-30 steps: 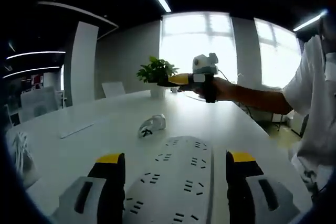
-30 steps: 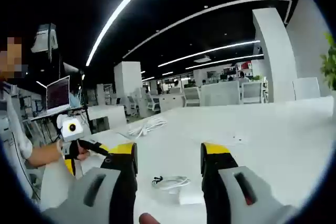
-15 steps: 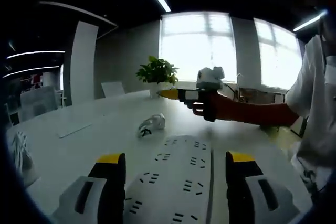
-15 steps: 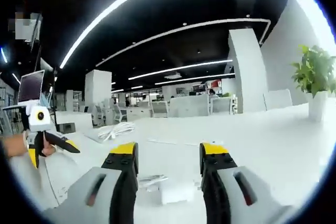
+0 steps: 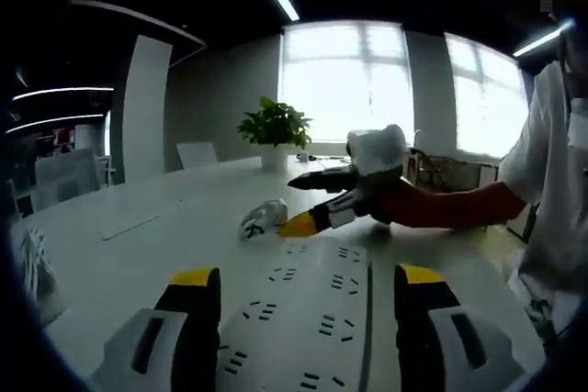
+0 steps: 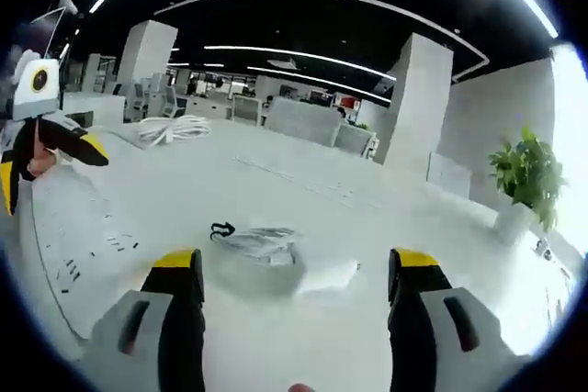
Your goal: Straighten the power strip on the desk, plug the charger into it
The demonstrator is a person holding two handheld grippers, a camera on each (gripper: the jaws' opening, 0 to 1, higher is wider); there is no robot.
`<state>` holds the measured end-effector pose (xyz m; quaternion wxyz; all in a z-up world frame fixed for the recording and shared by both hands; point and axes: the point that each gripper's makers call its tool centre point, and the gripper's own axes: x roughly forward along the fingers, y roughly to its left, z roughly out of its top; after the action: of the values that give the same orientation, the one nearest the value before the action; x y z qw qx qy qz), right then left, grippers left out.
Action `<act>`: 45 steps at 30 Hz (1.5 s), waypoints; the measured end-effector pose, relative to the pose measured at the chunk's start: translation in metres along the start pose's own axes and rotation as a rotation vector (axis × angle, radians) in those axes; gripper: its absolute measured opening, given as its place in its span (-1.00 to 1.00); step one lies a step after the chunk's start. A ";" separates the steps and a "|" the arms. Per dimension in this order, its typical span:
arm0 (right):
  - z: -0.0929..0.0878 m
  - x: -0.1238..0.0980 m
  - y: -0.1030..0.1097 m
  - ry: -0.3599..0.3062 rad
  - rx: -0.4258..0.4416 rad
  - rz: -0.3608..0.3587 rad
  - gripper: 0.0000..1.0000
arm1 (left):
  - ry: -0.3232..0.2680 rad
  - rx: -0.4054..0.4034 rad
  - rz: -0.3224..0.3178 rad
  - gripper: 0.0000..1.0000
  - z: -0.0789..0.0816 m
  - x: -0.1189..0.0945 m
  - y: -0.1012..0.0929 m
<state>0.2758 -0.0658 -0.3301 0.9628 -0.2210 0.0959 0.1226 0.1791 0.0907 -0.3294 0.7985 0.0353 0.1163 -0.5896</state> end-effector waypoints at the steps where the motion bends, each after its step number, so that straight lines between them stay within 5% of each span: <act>1: 0.007 0.002 0.007 -0.017 -0.035 0.027 0.50 | 0.000 -0.001 0.000 0.57 0.000 0.000 0.000; 4: 0.024 0.004 0.026 -0.050 -0.066 0.111 0.38 | 0.001 0.000 0.000 0.57 0.000 0.000 -0.001; 7: 0.037 0.007 0.043 -0.068 0.075 0.227 0.14 | 0.003 0.003 0.000 0.57 0.000 0.000 -0.001; 13: 0.033 0.018 0.045 -0.013 0.213 0.241 -0.07 | 0.003 0.003 0.000 0.57 0.000 0.000 -0.001; 19: 0.021 0.015 0.044 0.041 0.316 0.243 -0.07 | 0.005 0.006 -0.004 0.57 0.000 0.000 -0.002; 33: -0.007 -0.002 0.020 0.103 0.325 0.210 -0.08 | 0.010 0.006 -0.003 0.58 -0.001 0.000 -0.003; 41: -0.005 -0.011 0.017 0.060 0.349 0.229 -0.02 | 0.014 0.005 -0.003 0.58 -0.002 0.001 -0.002; 45: 0.029 -0.026 -0.022 -0.115 0.245 0.131 -0.08 | 0.015 0.006 -0.003 0.58 -0.002 0.001 -0.002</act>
<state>0.2609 -0.0769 -0.2894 0.9764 -0.0877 0.0693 0.1850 0.1771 0.0898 -0.3318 0.7966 0.0419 0.1205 -0.5908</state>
